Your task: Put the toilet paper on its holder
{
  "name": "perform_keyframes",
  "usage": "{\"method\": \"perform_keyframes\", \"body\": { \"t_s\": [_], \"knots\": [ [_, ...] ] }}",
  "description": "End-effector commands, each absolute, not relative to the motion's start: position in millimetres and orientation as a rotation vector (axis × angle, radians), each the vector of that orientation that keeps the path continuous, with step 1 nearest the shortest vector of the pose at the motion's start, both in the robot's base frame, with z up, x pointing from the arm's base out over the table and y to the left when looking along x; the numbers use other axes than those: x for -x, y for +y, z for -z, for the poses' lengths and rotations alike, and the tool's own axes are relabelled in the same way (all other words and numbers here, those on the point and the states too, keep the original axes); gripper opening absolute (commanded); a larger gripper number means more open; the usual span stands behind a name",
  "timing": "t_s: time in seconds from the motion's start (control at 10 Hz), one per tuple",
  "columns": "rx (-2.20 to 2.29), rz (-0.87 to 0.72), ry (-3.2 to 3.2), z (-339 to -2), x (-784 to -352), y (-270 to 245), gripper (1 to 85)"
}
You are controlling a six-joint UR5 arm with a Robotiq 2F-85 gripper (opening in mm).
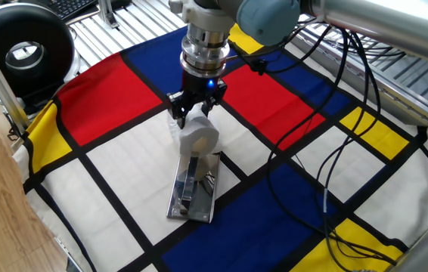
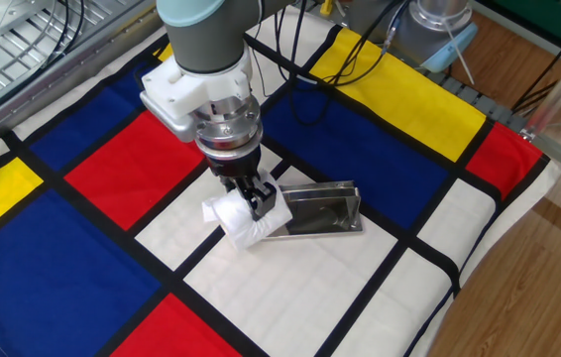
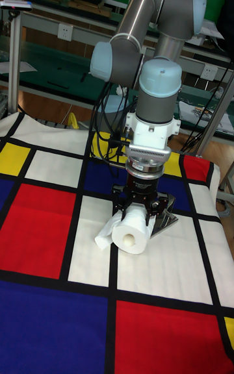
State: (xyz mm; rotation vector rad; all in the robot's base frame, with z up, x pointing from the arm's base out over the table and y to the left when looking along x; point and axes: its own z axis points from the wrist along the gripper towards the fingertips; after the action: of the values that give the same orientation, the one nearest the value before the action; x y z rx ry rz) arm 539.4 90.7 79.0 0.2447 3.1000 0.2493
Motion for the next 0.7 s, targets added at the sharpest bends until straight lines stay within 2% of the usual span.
{"method": "perform_keyframes", "body": {
  "t_s": [0.0, 0.6],
  "knots": [
    [-0.233, -0.277, 3.111, -81.0, -536.7, 94.3, 1.3],
    [-0.236, -0.265, 3.112, -81.5, -537.4, 93.0, 1.3]
  ]
}}
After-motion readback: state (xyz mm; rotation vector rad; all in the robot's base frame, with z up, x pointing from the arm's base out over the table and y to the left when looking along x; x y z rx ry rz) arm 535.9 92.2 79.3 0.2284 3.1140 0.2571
